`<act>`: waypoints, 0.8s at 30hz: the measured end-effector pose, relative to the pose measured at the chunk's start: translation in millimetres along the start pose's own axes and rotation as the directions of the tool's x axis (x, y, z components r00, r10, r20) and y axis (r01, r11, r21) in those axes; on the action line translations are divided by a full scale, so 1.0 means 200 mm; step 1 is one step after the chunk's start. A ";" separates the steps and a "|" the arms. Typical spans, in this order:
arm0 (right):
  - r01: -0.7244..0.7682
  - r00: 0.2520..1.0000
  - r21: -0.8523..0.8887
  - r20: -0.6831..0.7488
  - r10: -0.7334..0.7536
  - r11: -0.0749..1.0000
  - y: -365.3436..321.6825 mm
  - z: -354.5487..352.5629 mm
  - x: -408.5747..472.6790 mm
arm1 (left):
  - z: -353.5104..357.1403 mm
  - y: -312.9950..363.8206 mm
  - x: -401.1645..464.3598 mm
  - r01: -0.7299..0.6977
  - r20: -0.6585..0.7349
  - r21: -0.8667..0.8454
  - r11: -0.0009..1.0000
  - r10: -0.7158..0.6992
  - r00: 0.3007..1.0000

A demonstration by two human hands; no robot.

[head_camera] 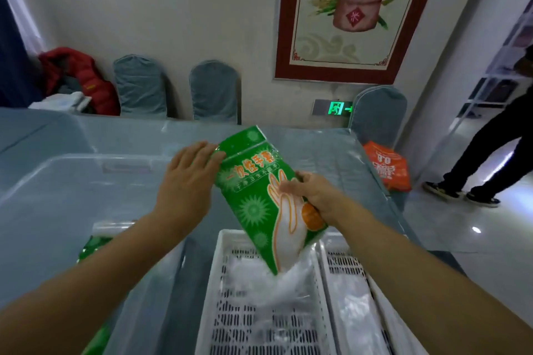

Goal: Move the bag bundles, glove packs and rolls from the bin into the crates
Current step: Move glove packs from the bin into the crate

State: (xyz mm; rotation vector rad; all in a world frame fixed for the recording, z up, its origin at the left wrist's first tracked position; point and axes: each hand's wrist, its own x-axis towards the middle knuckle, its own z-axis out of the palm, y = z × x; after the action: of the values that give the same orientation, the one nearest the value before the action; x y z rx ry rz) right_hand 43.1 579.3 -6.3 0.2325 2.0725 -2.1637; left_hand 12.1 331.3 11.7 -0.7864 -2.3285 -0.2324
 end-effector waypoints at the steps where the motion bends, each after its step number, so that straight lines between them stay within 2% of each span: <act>1: 0.030 0.999 -0.027 -0.033 -0.030 0.999 0.03 -0.06 0.02 | 0.04 0.05 0.00 0.252 0.129 -0.134 0.958 -0.236 0.963; 2: 0.048 0.997 -0.044 -0.056 -0.051 0.998 0.05 -0.11 0.03 | 0.07 0.11 0.00 0.511 0.289 -0.294 0.807 -0.435 0.853; 3: 0.058 0.996 -0.053 -0.071 -0.062 0.997 0.08 -0.15 0.05 | 0.11 0.18 0.01 0.702 0.471 -0.453 0.550 -0.520 0.712; 4: 0.063 0.995 -0.052 -0.078 -0.067 0.997 0.10 -0.18 0.06 | 0.15 0.24 0.01 0.804 0.648 -0.539 0.251 -0.487 0.586; 5: 0.067 0.994 -0.042 -0.081 -0.070 0.997 0.12 -0.20 0.07 | 0.20 0.30 0.01 0.848 0.775 -0.530 0.003 -0.404 0.485; 6: 0.068 0.994 -0.026 -0.085 -0.070 0.997 0.13 -0.21 0.07 | 0.26 0.36 0.00 0.868 0.857 -0.468 -0.164 -0.322 0.402; 8: 0.055 0.996 0.005 -0.077 -0.055 0.998 0.15 -0.22 0.09 | 0.35 0.45 -0.02 0.850 0.915 -0.391 -0.354 -0.249 0.317; 11: -0.067 0.998 0.021 -0.018 0.068 0.998 0.18 -0.23 0.12 | 0.47 0.53 -0.02 0.724 0.914 -0.402 -0.561 -0.300 0.275; 12: -0.130 0.991 -0.008 0.021 0.131 0.991 0.18 -0.25 0.13 | 0.50 0.55 -0.01 0.681 0.911 -0.410 -0.607 -0.311 0.271; 14: -0.229 0.969 -0.093 0.072 0.236 0.969 0.19 -0.28 0.15 | 0.56 0.57 -0.01 0.652 0.905 -0.425 -0.628 -0.305 0.296; 16: -0.245 0.968 -0.149 0.024 0.251 0.958 0.22 -0.33 0.16 | 0.63 0.57 -0.05 0.701 0.897 -0.443 -0.559 -0.264 0.355; 17: -0.223 0.975 -0.186 -0.029 0.221 0.957 0.23 -0.35 0.17 | 0.67 0.56 -0.09 0.764 0.888 -0.460 -0.453 -0.251 0.386; 18: -0.191 0.981 -0.243 -0.089 0.175 0.951 0.24 -0.37 0.17 | 0.71 0.55 -0.13 0.835 0.875 -0.476 -0.275 -0.242 0.419; 20: -0.125 0.981 -0.362 -0.185 0.060 0.924 0.26 -0.40 0.17 | 0.78 0.53 -0.26 0.881 0.862 -0.419 0.221 -0.209 0.462; 21: -0.101 0.975 -0.398 -0.221 0.012 0.912 0.28 -0.42 0.18 | 0.82 0.53 -0.33 0.808 0.871 -0.338 0.483 -0.165 0.463; 22: -0.091 0.968 -0.411 -0.252 -0.017 0.907 0.29 -0.43 0.18 | 0.85 0.53 -0.40 0.665 0.885 -0.254 0.703 -0.109 0.453; 23: -0.090 0.959 -0.403 -0.281 -0.030 0.911 0.30 -0.45 0.18 | 0.88 0.53 -0.45 0.491 0.897 -0.192 0.850 -0.051 0.438; 24: -0.092 0.951 -0.389 -0.307 -0.035 0.917 0.31 -0.46 0.18 | 0.89 0.54 -0.50 0.345 0.904 -0.156 0.926 -0.007 0.428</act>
State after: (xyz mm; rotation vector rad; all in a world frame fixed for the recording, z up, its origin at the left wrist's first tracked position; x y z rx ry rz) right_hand 21.2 669.1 -78.4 0.5789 2.6027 -1.7168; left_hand 41.5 434.8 -194.0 -0.9601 -3.5018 -0.3555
